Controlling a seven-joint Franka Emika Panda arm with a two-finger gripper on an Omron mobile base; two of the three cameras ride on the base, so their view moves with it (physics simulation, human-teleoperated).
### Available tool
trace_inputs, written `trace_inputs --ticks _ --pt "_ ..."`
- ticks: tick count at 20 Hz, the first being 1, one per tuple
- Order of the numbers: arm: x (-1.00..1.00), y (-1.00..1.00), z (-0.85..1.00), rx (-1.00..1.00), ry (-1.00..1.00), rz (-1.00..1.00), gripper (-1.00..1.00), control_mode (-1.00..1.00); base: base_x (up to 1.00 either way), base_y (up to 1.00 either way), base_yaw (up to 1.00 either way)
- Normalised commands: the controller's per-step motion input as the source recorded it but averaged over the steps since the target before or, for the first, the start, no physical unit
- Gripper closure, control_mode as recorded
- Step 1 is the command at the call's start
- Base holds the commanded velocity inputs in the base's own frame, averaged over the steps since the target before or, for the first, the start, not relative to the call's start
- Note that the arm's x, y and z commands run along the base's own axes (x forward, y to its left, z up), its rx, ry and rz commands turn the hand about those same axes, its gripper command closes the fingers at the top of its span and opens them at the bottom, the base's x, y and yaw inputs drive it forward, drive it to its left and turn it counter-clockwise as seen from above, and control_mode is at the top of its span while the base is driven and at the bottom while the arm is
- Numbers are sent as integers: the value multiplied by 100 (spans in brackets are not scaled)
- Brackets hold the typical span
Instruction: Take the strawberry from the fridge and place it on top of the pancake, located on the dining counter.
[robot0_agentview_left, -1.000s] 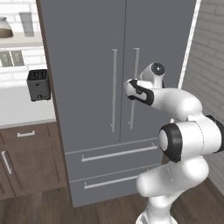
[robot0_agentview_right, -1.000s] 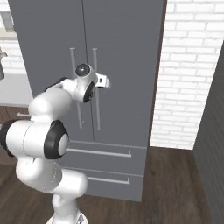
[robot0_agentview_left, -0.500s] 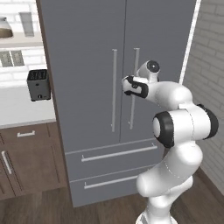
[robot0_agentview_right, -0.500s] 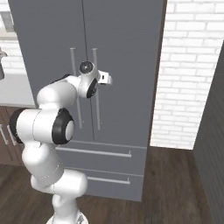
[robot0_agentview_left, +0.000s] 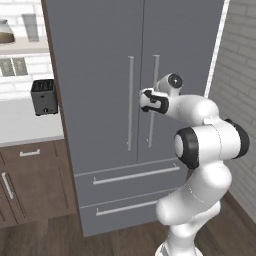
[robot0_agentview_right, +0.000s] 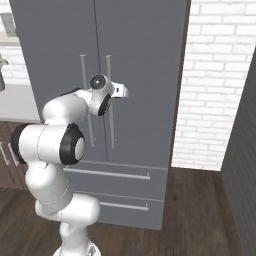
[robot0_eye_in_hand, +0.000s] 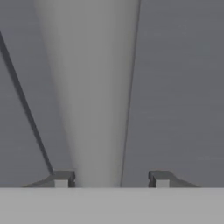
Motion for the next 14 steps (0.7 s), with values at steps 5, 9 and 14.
trace_inputs --ticks 5,9,14 --pt "-22 -2 0 0 0 0 100 -100 0 0 0" --pt "-81 -14 0 1 0 -1 100 -100 0 0 0" --pt "-100 -42 7 7 0 -5 100 -100 0 0 0"
